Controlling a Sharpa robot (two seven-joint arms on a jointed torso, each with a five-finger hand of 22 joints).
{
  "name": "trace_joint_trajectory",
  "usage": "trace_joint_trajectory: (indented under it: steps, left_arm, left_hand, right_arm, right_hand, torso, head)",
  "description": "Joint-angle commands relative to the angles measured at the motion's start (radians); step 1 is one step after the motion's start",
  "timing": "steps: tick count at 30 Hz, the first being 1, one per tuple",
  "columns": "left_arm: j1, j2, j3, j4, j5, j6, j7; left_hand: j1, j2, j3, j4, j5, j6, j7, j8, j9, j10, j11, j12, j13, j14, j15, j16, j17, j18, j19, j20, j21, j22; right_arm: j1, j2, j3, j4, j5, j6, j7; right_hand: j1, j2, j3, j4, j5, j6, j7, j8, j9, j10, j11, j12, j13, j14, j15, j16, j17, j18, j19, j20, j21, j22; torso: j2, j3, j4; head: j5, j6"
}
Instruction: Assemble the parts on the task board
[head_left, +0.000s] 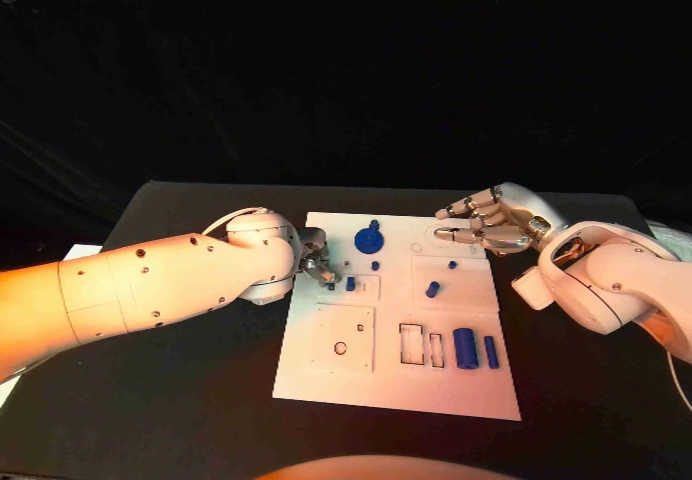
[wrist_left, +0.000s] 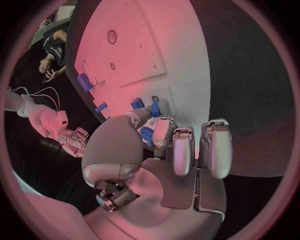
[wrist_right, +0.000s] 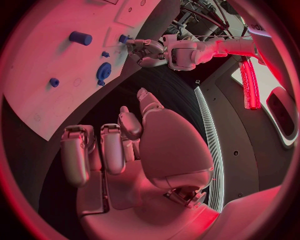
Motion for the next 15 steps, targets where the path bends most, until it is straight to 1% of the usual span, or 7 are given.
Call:
trace_joint_trajectory:
  steps: [1,4,8,15]
  left_arm:
    - [-0.007,-0.005,-0.005,0.000,-0.010,0.039,-0.078]
    - [-0.008,-0.008,-0.005,0.004,-0.010,0.050,-0.078]
    - [-0.009,-0.013,-0.005,0.008,-0.010,0.059,-0.079]
    - [-0.012,-0.017,-0.005,0.015,-0.010,0.065,-0.079]
  left_hand:
    - [0.023,0.035,0.060,-0.055,0.002,-0.004,-0.008,0.004,0.002,0.005,0.000,-0.001,0.000,0.105,-0.006,0.003,0.263,-0.013,0.071,-0.003,0.004,0.210]
    - [0.023,0.035,0.060,-0.055,0.002,-0.004,-0.008,0.004,0.002,0.005,0.000,-0.001,0.000,0.105,-0.006,0.003,0.263,-0.013,0.071,-0.003,0.004,0.210]
    - [0.022,0.036,0.060,-0.055,0.001,-0.004,-0.008,0.004,0.002,0.005,0.000,-0.002,-0.001,0.105,-0.006,0.003,0.263,-0.013,0.070,-0.003,0.002,0.209]
    - [0.022,0.036,0.060,-0.055,0.001,-0.004,-0.008,0.004,0.002,0.005,0.000,-0.002,-0.001,0.105,-0.006,0.003,0.263,-0.013,0.070,-0.003,0.002,0.209]
  right_arm:
    - [-0.001,0.000,0.000,0.001,-0.005,0.015,0.008]
    - [-0.001,0.000,0.000,0.000,-0.005,0.016,0.008]
    - [-0.001,0.000,0.000,0.000,-0.005,0.017,0.007]
    - [-0.001,0.000,0.000,0.000,-0.005,0.019,0.008]
  right_hand:
    - [0.002,0.009,-0.005,0.000,0.007,0.007,0.003,0.004,0.001,-0.005,-0.005,-0.002,-0.001,0.054,-0.001,-0.005,0.020,0.016,-0.005,0.002,-0.004,0.119]
    - [0.002,0.009,-0.005,0.000,0.007,0.007,0.003,0.004,0.001,-0.005,-0.005,-0.002,-0.001,0.054,-0.001,-0.005,0.020,0.016,-0.005,0.002,-0.004,0.119]
    - [0.002,0.009,-0.005,0.000,0.007,0.007,0.003,0.004,0.001,-0.005,-0.005,-0.002,-0.001,0.054,-0.001,-0.005,0.020,0.016,-0.005,0.002,-0.004,0.119]
    - [0.002,0.009,-0.005,0.000,0.007,0.007,0.003,0.004,0.001,-0.005,-0.005,-0.002,-0.001,0.054,-0.001,-0.005,0.020,0.016,-0.005,0.002,-0.004,0.119]
  torso:
    - [0.001,0.0001,-0.0003]
    - [0.000,0.0001,-0.0017]
    - [0.000,0.0000,0.0001]
    - [0.000,-0.0002,-0.0005]
  head:
    - [0.002,-0.002]
    - [0.003,-0.002]
    - [0.004,-0.003]
    - [0.006,-0.004]
